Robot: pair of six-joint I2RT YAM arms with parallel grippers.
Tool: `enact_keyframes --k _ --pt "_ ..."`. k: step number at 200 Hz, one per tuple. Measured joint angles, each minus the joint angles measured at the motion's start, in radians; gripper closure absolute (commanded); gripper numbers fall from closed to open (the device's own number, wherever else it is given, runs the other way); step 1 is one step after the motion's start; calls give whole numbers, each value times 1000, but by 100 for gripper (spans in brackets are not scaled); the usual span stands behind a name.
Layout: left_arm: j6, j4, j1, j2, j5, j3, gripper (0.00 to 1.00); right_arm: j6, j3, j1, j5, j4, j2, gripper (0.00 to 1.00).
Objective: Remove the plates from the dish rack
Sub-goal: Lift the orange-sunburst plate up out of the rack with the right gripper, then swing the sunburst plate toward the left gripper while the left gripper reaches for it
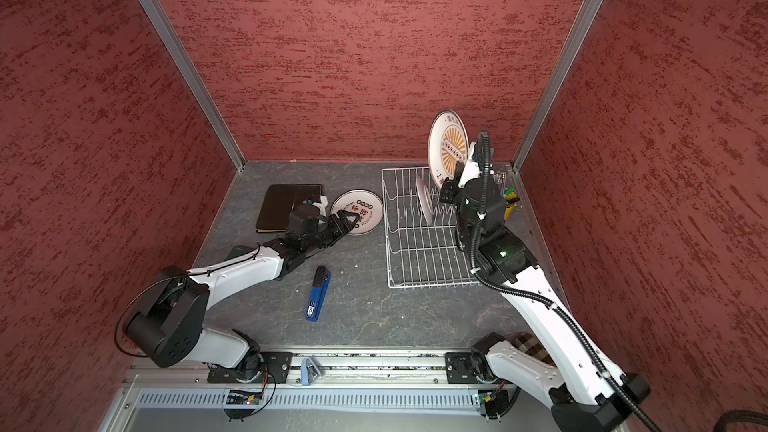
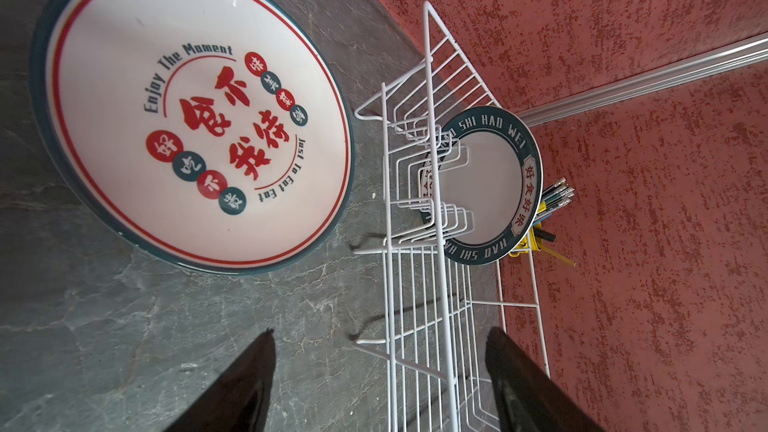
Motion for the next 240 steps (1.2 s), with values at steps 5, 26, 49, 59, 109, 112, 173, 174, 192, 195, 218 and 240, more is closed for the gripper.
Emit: enact_keyframes --k 5,26,49,59,109,112,173,174,192,195,218,240 --pt "-2 5 5 0 5 -1 21 22 -18 0 -26 3 -7 100" --pt "-12 29 22 0 26 -11 20 111 -74 -2 -114 21 -15 100" --pt "-53 131 54 7 82 -55 20 183 -101 -2 -181 43 -11 100" --pt "-81 187 72 19 108 -81 21 213 -106 -2 -209 53 -3 100" --pt "-137 359 85 45 160 -137 22 349 -200 -2 -314 161 33 100" --pt "-139 369 84 45 161 -137 22 359 -208 -2 -322 169 37 100" --pt "-149 559 74 47 187 -157 22 487 -271 -2 -477 246 130 100" --pt "-149 561 73 47 187 -157 22 489 -271 -2 -480 248 130 100" --pt "-140 592 57 50 190 -158 22 510 -283 -2 -513 274 132 100" --pt "-138 595 55 50 190 -158 22 514 -286 -2 -518 278 132 100" --pt "-127 615 40 51 198 -157 22 533 -306 -2 -541 298 132 100" --pt "-116 629 34 51 204 -157 22 543 -324 -3 -559 309 133 100"
